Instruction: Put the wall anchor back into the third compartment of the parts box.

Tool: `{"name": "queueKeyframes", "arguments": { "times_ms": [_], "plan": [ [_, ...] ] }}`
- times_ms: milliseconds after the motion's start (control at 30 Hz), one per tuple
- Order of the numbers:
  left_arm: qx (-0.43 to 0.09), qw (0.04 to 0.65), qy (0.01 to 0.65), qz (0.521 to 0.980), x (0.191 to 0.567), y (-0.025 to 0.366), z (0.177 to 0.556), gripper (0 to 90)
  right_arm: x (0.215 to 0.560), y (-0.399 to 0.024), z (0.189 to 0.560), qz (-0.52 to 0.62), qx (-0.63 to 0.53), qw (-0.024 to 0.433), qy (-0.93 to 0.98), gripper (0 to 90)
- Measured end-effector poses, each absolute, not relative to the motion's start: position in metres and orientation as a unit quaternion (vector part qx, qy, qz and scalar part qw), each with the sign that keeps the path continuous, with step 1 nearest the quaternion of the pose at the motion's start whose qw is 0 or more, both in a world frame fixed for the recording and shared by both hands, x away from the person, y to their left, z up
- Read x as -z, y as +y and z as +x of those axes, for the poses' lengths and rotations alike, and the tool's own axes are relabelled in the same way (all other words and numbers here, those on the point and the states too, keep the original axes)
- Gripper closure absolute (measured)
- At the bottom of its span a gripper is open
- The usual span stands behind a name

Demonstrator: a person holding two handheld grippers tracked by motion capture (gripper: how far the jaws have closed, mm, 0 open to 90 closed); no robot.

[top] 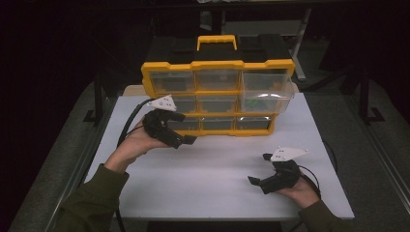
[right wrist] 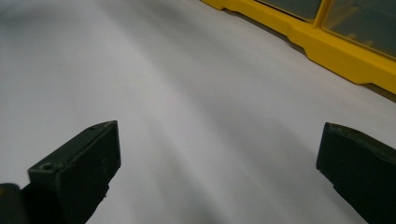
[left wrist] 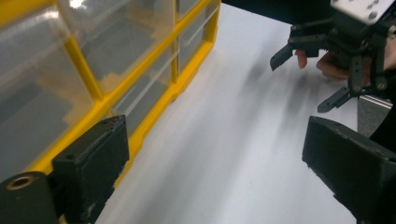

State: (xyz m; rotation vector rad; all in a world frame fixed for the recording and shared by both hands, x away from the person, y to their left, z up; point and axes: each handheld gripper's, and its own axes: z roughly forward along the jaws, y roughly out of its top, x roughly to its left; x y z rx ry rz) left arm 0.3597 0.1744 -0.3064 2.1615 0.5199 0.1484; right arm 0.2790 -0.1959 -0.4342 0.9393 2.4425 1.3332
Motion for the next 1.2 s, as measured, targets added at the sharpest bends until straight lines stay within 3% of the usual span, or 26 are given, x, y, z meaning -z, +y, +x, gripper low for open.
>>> {"name": "queueKeyframes", "arguments": {
  "times_ms": [367, 1200],
  "plan": [
    [-0.076, 0.441, 0.229, 0.864, 0.349, 0.196, 0.344, 0.0, 0.434, -0.195, 0.279, 0.317, -0.450, 0.105, 0.828, 0.0],
    [-0.097, 0.449, 0.272, 0.846, 0.421, 0.241, 0.308, 0.0, 0.436, -0.194, 0.279, 0.312, -0.448, 0.109, 0.830, 0.0]
  ]
}}
